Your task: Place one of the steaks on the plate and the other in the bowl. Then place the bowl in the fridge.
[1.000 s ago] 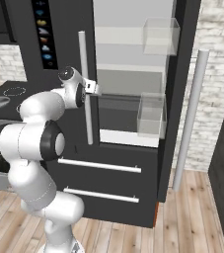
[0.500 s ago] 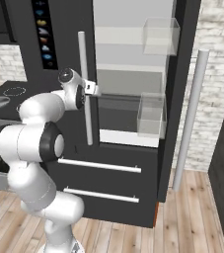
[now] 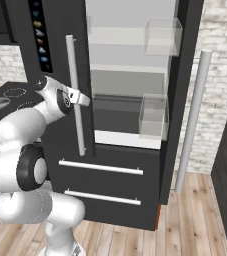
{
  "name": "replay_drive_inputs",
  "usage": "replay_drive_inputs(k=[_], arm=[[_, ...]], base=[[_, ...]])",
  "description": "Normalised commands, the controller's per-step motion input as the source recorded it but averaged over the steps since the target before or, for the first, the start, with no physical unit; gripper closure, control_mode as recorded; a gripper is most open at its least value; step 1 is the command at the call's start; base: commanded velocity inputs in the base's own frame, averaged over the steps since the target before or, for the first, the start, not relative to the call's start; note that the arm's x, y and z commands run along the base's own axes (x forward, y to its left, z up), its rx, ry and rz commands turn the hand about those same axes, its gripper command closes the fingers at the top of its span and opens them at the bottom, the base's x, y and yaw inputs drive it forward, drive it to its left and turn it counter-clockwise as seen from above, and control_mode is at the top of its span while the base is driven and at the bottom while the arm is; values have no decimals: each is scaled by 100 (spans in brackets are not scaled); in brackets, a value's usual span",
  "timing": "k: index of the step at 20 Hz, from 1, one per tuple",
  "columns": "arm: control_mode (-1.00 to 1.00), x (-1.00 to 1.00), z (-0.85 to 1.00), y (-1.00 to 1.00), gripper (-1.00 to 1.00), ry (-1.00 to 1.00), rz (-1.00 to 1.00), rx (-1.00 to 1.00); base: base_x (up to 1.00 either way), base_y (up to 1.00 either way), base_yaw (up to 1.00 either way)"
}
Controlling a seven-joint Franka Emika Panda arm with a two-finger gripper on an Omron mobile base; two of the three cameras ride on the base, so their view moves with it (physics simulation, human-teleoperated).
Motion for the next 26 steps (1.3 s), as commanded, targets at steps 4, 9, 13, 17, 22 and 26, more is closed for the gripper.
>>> replay_drive_inputs(k=[4,9,13,17,22,26], arm=[[-100,-100,20,77,100,0,-21,-11],[-100,-100,22,86,100,0,-20,-17],[-100,-77,19,96,100,0,-23,-21],[-100,-16,3,94,100,0,-20,-22],[-100,-16,0,99,100,-1,-24,-18],[-100,-10,0,76,-100,-4,-21,-11]], base=[[0,0,0],[0,0,0],[0,0,0],[0,0,0],[0,0,0],[0,0,0]])
